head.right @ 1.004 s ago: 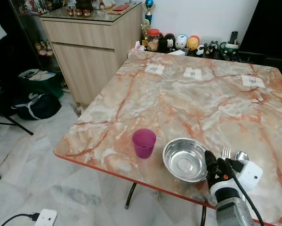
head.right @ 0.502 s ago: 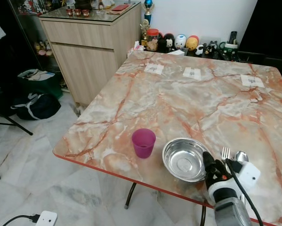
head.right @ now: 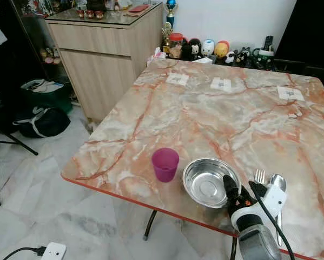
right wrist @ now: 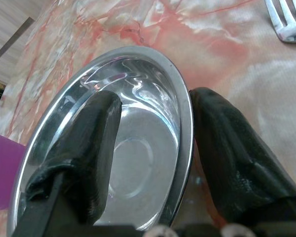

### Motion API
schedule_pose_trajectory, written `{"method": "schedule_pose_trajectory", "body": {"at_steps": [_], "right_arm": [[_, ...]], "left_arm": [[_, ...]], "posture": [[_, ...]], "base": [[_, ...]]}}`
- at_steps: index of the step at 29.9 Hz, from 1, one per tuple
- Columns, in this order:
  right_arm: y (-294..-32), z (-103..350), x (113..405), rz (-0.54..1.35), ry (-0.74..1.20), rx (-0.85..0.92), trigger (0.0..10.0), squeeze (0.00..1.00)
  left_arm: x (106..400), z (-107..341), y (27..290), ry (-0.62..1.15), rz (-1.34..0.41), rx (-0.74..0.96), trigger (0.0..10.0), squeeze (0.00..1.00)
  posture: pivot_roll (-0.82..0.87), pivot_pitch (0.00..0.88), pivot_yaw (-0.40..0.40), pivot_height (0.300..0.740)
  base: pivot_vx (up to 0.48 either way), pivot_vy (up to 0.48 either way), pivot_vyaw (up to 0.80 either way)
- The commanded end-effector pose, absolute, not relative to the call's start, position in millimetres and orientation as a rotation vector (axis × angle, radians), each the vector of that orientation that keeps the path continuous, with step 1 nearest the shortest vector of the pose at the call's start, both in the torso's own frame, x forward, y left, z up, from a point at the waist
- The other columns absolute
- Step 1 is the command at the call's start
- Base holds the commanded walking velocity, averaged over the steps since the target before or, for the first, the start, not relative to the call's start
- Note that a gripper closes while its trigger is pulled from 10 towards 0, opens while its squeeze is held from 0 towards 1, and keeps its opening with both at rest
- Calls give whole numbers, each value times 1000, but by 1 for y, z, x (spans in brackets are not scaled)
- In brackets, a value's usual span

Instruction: Setting the table

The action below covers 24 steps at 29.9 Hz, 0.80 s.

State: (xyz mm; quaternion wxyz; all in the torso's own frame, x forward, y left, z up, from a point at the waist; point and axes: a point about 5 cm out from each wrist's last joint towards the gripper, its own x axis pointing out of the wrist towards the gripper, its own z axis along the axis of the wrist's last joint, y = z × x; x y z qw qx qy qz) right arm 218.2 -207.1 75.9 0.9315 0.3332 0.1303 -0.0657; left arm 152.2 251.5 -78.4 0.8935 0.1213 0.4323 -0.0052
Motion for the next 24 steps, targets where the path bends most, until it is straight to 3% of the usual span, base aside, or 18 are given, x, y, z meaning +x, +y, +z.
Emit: {"method": "schedule_pose_trajectory", "body": {"at_steps": [1, 17, 18, 20, 21, 24], "right_arm": [[-209, 72, 217, -151, 293, 680, 10000, 0], [-202, 66, 218, -148, 332, 687, 10000, 0], [-200, 65, 218, -145, 334, 692, 5529, 0], [-200, 65, 218, -145, 334, 692, 5529, 0], [-199, 65, 218, -142, 329, 696, 0, 0], [-198, 66, 220, -133, 328, 695, 0, 0]], "left_arm": [[152, -79, 252, 907, -28, 272, 10000, 0], [154, -79, 250, 907, -33, 273, 10000, 0], [154, -79, 249, 907, -34, 273, 10000, 0], [154, -79, 249, 907, -34, 273, 10000, 0], [154, -79, 249, 906, -34, 272, 10000, 0], [154, -79, 248, 902, -35, 270, 10000, 0]], "posture": [[29, 0, 1, 740], [31, 0, 2, 740], [30, 0, 1, 740], [30, 0, 1, 740], [30, 0, 1, 740], [30, 0, 1, 740]], "base": [[0, 0, 0], [0, 0, 0], [0, 0, 0], [0, 0, 0], [0, 0, 0], [0, 0, 0]]}}
